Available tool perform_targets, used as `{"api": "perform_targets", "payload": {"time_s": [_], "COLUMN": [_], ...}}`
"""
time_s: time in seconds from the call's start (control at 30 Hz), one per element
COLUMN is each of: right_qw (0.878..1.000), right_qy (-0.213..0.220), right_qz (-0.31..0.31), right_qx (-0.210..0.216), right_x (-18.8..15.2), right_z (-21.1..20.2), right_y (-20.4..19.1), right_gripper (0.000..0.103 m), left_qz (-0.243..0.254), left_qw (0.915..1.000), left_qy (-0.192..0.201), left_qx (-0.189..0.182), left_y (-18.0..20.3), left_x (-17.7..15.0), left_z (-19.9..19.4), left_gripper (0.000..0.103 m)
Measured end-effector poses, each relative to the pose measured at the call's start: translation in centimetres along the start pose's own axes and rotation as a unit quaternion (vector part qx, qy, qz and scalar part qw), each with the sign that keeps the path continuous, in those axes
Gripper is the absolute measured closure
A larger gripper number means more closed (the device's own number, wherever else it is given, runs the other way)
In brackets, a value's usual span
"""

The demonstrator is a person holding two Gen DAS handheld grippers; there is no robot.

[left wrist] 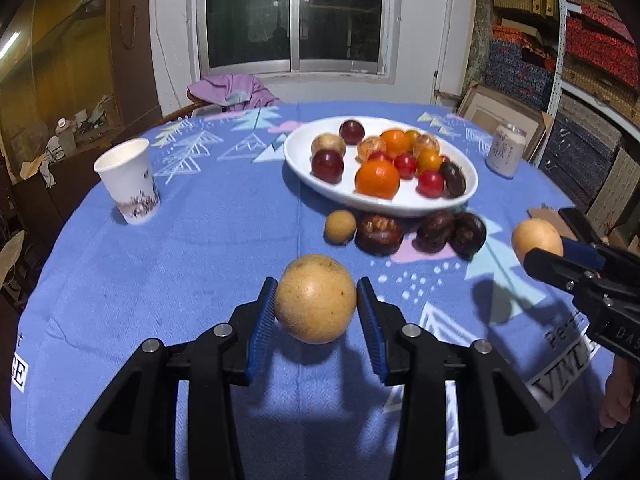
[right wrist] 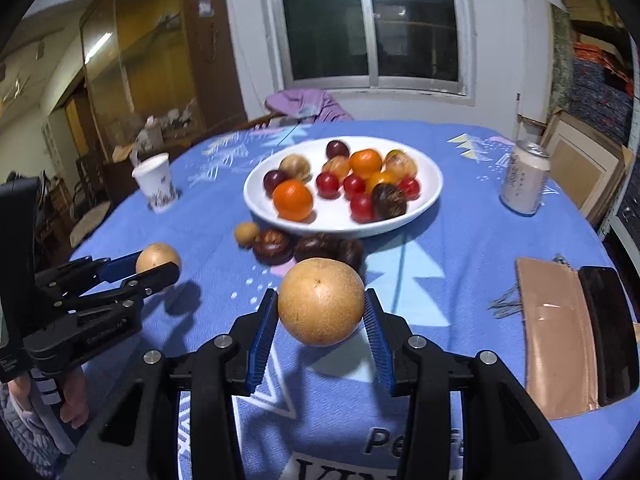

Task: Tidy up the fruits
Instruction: 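Carry both fruits onto the white plate and open both tools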

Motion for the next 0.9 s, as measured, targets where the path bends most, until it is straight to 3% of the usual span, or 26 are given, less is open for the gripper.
{"api": "perform_targets", "payload": {"time_s": [0.27, 0.43, 0.63, 0.9], "right_qw": [0.999, 0.998, 0.998, 0.998], "right_qy": [0.035, 0.057, 0.019, -0.033], "right_qz": [0.021, 0.033, 0.051, 0.048], "right_qx": [-0.018, -0.017, -0.014, -0.032], "right_x": [6.0, 11.0, 14.2, 14.8], "right_z": [-2.9, -3.0, 2.3, 9.4], "right_y": [3.0, 4.3, 5.8, 6.8], "right_gripper": [0.059, 0.059, 0.059, 0.059], "left_qz": [-0.013, -0.029, -0.026, -0.022], "left_qw": [0.9995, 0.9990, 0.9991, 0.9985], "left_qy": [0.025, 0.019, -0.011, -0.038], "left_qx": [-0.014, -0.028, -0.032, -0.032], "left_y": [0.5, 1.5, 2.7, 3.2], "left_x": [7.7, 12.4, 14.6, 15.7], "left_z": [-1.6, 0.8, 5.7, 10.9], "left_gripper": [0.063, 0.063, 0.063, 0.063]}}
Point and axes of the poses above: each gripper's, at about its wrist camera, not at the fingertips, and z roughly the way its jaws point, y to its right, x to its top, the point moved 4 cm from there along z, roughly the way its jaws point, and after that the axes turned 13 degrees about -y, right-handed, at the moved point
